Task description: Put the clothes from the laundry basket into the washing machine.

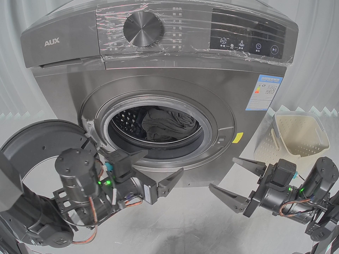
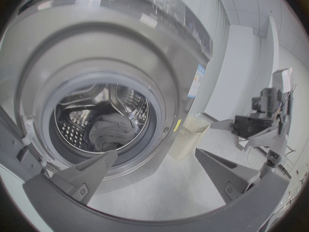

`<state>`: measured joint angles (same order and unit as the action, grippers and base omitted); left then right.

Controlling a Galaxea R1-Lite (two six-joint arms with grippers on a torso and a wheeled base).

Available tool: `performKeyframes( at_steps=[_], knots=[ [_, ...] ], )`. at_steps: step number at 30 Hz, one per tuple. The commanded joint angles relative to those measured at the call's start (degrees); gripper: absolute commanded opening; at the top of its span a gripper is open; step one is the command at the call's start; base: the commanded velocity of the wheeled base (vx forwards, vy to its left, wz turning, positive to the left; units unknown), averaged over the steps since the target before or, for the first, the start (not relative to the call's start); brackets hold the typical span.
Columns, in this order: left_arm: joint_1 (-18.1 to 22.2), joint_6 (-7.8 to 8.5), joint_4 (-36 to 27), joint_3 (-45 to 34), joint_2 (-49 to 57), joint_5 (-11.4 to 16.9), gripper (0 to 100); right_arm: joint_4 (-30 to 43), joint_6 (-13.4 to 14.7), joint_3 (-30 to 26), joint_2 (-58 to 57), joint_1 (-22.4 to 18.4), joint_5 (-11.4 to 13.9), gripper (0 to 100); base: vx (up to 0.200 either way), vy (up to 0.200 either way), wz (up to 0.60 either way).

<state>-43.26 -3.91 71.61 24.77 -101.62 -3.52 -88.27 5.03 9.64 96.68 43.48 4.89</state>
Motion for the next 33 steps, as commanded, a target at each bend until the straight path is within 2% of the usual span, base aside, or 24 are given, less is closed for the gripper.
performKeyframes(
  at_steps=[1,2,3,4,5,6,7,10,12,15,21,26,28,29,30,32,33],
  knots=[
    [-1.21,-1.27,1.52,-5.35,10.04,-0.78,100,0.03,-0.11,-2.26,-4.84,-2.97,-1.37,100,0.0,0.0,0.0],
    [-1.12,-2.41,1.87,-7.02,12.24,-0.78,100,-0.06,-0.11,-2.7,-5.63,-3.67,-4.27,100,0.0,0.0,0.0],
    [-1.12,-3.12,1.96,-7.81,13.29,-0.78,100,0.03,-0.02,-2.7,-6.24,-4.02,-5.68,100,0.0,0.0,0.0],
    [-1.12,-3.29,1.96,-8.07,13.55,-0.78,100,0.03,0.06,-2.7,-6.51,-4.11,-6.03,100,0.0,0.0,0.0],
    [-1.21,-3.47,1.96,-10.45,14.96,-1.05,100,0.03,0.24,-2.52,-7.47,-5.43,-7.53,100,0.0,0.0,0.0],
    [-1.21,-3.47,2.04,-10.62,15.05,-1.14,100,0.03,0.24,-2.52,-7.47,-5.6,-7.61,100,0.0,0.0,0.0],
    [-1.21,-3.03,2.13,-12.64,15.66,-2.19,100,0.03,0.24,-2.52,-8.35,-8.24,-7.7,100,0.0,0.0,0.0],
    [-1.12,-1.8,3.01,-13.87,17.33,-4.91,100,0.12,0.24,-3.14,-9.32,-11.4,-7.53,100,0.0,0.0,0.0],
    [-0.86,-2.33,3.19,-14.66,18.83,-5.44,100,0.12,0.33,-3.67,-9.85,-12.02,-7.61,100,0.0,0.0,0.0],
    [-0.07,-1.98,3.19,-15.98,21.11,-5.62,100,0.21,0.33,-4.55,-11.61,-12.19,-8.05,100,0.0,0.0,0.0],
    [3.54,-1.71,2.75,-18.88,27.44,-5.44,100,1.88,-0.2,-7.71,-16.53,-13.43,-8.32,100,-0.2,0.0,0.0],
    [6.0,-0.22,1.87,-21.52,32.01,-5.44,100,3.19,-0.11,-9.64,-18.29,-16.06,-8.32,100,-0.2,0.0,0.0],
    [8.46,1.19,1.61,-22.84,33.94,-5.44,100,7.94,-0.2,-9.55,-21.71,-18.08,-8.32,100,-0.2,0.0,0.0],
    [8.46,1.19,1.61,-22.84,33.94,-5.44,100,7.94,-0.2,-9.55,-21.71,-18.08,-8.32,100,-0.2,0.0,0.0],
    [9.07,2.24,1.52,-23.98,35.88,-5.62,100,13.48,-0.29,-9.55,-25.49,-19.23,-8.4,100,-0.2,0.0,0.0],
    [9.16,2.42,1.43,-24.68,37.11,-5.71,100,17.17,-0.29,-9.55,-27.78,-19.93,-8.4,100,-0.2,0.0,0.0],
    [9.43,2.07,-0.24,-24.77,39.57,-5.79,100,23.41,-0.2,-9.55,-32.26,-21.16,-8.49,100,-0.2,0.0,0.0]
  ],
)
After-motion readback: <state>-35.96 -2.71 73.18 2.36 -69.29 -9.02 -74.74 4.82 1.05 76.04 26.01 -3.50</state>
